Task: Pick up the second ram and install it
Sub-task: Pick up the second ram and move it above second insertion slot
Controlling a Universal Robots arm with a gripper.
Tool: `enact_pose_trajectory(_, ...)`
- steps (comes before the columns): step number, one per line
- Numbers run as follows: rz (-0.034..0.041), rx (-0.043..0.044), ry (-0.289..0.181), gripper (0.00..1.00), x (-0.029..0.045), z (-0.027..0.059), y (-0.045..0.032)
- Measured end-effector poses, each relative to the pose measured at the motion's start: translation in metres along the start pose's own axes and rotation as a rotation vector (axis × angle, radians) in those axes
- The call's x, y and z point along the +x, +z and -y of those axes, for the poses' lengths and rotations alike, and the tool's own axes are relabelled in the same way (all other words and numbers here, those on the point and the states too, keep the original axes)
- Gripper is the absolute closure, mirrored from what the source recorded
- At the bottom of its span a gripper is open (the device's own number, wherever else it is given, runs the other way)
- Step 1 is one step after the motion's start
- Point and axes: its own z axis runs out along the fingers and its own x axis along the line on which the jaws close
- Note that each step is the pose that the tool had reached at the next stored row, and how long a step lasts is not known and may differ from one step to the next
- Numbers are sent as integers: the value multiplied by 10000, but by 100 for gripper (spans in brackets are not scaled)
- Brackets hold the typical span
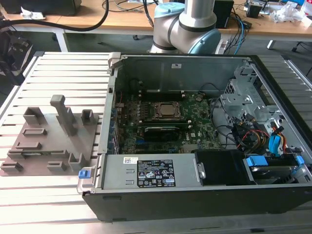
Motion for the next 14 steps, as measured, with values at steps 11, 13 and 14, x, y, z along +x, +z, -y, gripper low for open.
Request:
enact_pose_trajectory(11, -53, -33, -1380, 89, 0, -1, 0)
enact_pose_trajectory(13, -82, -51, -2150, 89, 0, -1, 0)
enact_pose_trajectory(14, -93, -58, -2443, 89, 0, -1, 0)
